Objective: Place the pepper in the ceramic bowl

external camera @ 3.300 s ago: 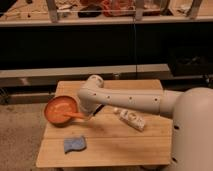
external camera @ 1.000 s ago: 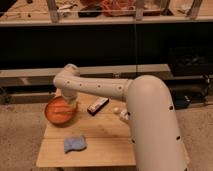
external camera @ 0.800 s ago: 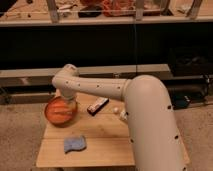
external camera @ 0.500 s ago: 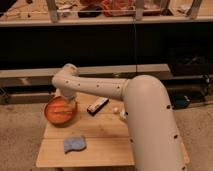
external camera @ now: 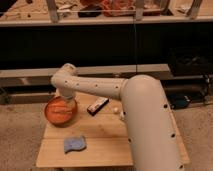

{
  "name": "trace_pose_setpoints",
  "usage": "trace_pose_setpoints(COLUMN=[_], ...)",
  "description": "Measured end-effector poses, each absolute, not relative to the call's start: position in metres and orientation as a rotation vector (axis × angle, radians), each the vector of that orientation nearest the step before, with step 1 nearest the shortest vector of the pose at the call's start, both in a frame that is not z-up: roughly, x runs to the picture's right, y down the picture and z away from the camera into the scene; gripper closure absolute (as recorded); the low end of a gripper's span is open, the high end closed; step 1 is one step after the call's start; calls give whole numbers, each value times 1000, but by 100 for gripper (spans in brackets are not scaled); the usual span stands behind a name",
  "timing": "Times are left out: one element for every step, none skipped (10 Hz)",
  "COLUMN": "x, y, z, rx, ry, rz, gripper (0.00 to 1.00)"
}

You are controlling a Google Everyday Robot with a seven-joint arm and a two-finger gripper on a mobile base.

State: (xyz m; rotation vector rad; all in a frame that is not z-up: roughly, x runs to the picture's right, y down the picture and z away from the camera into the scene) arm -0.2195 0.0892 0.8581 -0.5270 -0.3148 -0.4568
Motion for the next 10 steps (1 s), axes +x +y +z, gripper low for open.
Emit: trace_pose_setpoints(x=[-221, -223, -223, -222, -223, -224, -226, -227, -229, -229], y=[89, 90, 89, 88, 88, 88, 88, 88, 88, 88], z=[858, 859, 859, 860, 861, 862, 862, 863, 863, 864], rx=[-527, -528, -527, -527, -526, -527, -526, -526, -526, -527], ry=[-315, -317, -316, -315, -314, -314, -314, -313, -314, -314], rz=[-458, -460, -458, -457, -457, -457, -458, -458, -460, -459], gripper=[69, 57, 49, 40, 31, 24, 24, 27, 27, 26])
